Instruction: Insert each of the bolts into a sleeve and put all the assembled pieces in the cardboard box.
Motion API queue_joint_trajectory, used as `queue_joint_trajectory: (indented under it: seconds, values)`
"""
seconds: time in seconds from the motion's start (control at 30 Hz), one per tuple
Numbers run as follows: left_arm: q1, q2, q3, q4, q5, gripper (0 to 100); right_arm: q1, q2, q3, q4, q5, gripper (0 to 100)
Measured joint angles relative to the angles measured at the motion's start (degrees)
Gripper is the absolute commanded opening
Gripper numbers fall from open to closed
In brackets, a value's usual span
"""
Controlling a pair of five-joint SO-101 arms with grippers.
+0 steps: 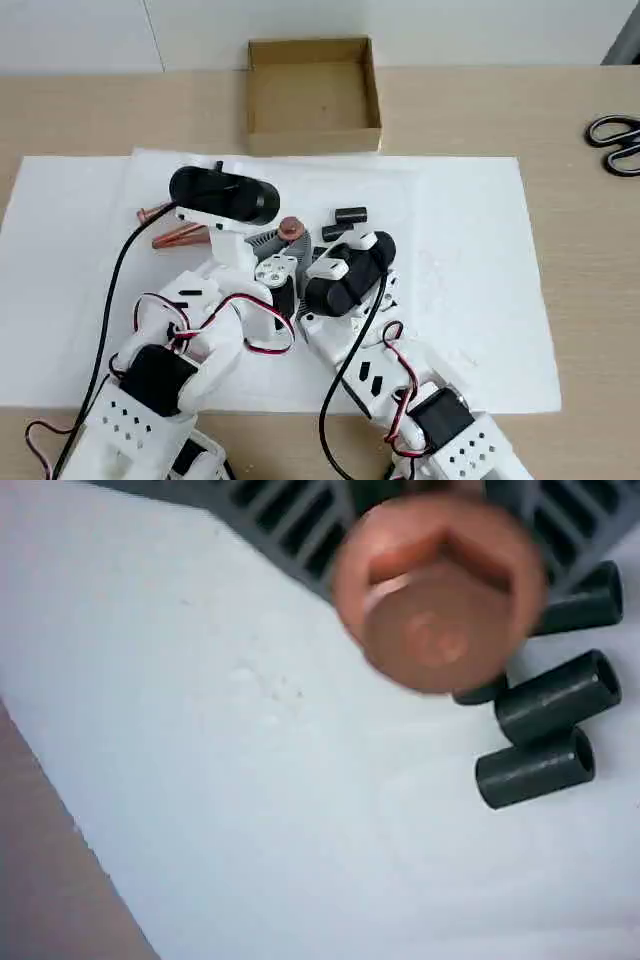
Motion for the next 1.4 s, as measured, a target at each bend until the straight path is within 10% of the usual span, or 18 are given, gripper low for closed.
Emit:
queue_joint_trajectory:
  seconds: [0.33,0.6,1.1,1.4]
  values:
    - [0.26,-0.18,4.4,-0.09,0.0,1,-0.09,0.09,0.62,0.0,0.0,0.4]
    - [-0.35,-0.18,4.48,0.62,0.18,30,0.18,0.0,0.53,0.0,0.0,0.4]
    - [-10.55,-0.09,-12.31,12.66,3.87,30,0.53,-0.18,0.62,0.0,0.0,0.4]
    - [-18.73,-0.09,-14.07,24.35,1.05,30,14.24,5.1,-4.13,4.92,0.0,0.4]
